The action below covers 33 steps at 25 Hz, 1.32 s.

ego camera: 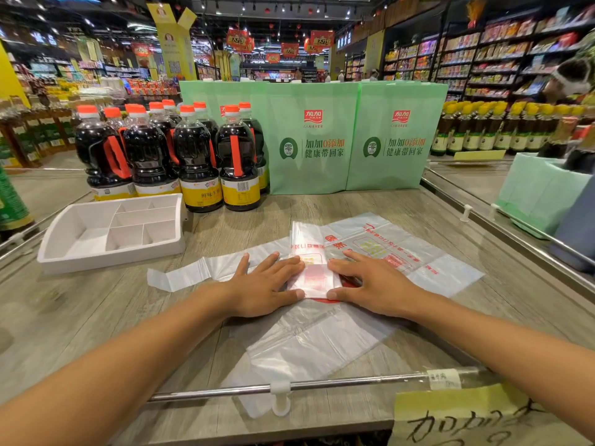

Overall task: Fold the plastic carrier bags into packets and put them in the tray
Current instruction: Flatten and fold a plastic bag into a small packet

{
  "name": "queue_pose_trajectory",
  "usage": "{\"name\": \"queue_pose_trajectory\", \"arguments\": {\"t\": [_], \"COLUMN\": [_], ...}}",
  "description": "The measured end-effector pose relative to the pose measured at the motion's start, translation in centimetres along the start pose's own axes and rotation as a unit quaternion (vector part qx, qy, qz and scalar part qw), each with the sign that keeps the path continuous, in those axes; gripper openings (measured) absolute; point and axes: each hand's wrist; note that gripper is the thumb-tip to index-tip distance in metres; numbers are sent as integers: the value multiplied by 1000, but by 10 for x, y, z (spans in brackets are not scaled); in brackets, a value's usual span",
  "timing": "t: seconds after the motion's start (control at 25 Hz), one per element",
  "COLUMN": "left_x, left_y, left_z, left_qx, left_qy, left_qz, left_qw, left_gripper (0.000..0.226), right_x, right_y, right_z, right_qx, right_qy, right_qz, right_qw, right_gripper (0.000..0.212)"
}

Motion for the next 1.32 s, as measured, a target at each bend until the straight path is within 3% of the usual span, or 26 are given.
{"name": "queue_pose_trajectory", "arguments": {"t": [0.16,0.28,0.4,0.72,0.84,0.96,1.16,1.32], "left_x": [4,6,7,7,1,-3,-11,-16], "left_y": [1,1,3,11,11,10,8,5], "left_z": [0,-2,-4,-13,-11,-12,-11,-7], "left_qx": [-8,-43,-90,-171,-187,-187,-183,-183], "left_qy": [-18,-52,-107,-125,-130,-119,-129,-108], "left_qz": [-14,-28,-70,-241,-271,-289,-327,-363], "left_qw": [1000,997,988,947,935,931,918,907], "left_gripper": [70,75,82,36,16,19,32,14], "right_x": [3,3,-2,2,4,5,-2,-5], "right_y": [3,1,3,8,11,7,1,-2], "right_z": [0,-5,-7,-7,-8,-6,0,2], "right_qx": [0,-7,-20,-93,-137,-175,-176,-148], "right_qy": [22,65,54,70,75,84,71,53], "right_qz": [24,29,17,8,40,58,96,96], "right_qw": [999,997,998,993,987,979,977,983], "right_gripper": [84,101,81,65,45,38,53,52]}}
Point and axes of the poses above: each hand's wrist, its own z-axis towards the middle knuckle, its own y-axis out of the back of the hand, x = y × z, and after that the axes turned 8 degrees about -z, right-handed
